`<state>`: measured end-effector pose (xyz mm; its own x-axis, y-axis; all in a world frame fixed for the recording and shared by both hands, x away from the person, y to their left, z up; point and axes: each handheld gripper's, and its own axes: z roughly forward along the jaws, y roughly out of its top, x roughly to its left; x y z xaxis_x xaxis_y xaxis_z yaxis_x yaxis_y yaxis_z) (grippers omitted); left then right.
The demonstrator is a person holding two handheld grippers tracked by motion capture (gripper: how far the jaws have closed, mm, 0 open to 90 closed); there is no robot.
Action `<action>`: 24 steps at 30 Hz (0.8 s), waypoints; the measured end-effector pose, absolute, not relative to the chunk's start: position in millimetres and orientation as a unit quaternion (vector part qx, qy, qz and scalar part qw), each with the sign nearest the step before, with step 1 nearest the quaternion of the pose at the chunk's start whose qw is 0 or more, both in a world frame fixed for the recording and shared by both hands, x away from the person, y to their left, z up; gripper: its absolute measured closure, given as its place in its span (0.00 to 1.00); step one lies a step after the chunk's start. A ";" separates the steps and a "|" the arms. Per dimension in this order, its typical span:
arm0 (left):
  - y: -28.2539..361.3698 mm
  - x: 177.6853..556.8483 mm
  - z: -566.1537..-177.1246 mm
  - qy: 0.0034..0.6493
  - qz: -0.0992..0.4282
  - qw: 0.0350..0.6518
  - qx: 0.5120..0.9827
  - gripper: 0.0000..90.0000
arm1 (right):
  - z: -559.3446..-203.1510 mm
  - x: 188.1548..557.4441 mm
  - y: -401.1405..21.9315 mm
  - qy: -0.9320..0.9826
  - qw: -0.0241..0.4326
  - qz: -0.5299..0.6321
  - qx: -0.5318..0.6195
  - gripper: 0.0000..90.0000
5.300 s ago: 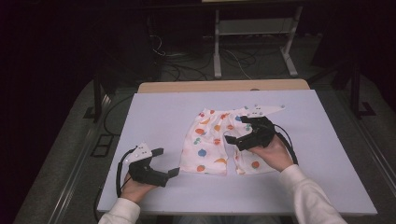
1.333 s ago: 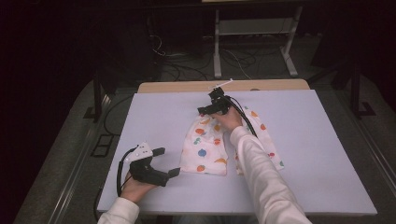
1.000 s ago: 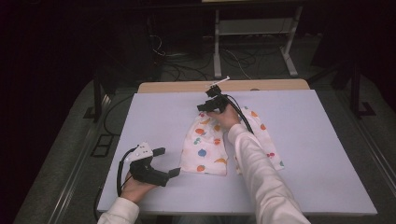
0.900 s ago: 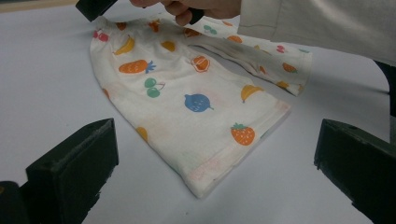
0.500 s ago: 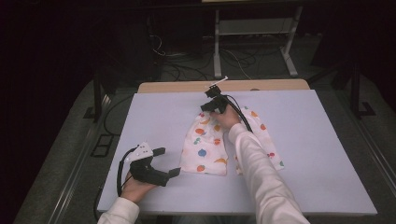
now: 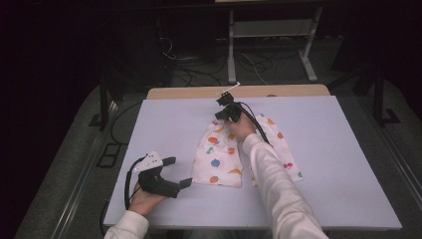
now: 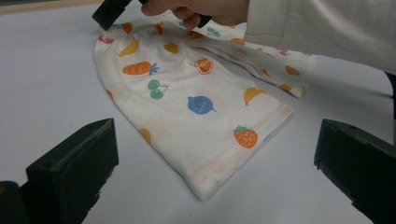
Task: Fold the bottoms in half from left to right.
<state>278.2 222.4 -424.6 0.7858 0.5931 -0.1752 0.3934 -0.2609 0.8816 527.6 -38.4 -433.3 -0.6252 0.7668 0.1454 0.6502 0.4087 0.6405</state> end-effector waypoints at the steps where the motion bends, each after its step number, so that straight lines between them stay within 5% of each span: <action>1: 222.2 278.2 -424.8 0.312 0.095 0.519 0.790 0.00 | -432.8 527.0 -38.7 0.832 0.084 0.342 0.429 0.98; 24: 213.4 303.6 -420.3 0.390 0.048 0.451 0.801 0.00 | -433.5 509.6 -44.6 0.820 0.098 0.366 0.428 0.98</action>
<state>303.6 213.4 -420.3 0.6904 0.6693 -0.2747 0.5820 -0.2883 0.7604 509.6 -44.6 -433.5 -0.6141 0.7742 0.1535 0.6310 0.3648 0.6846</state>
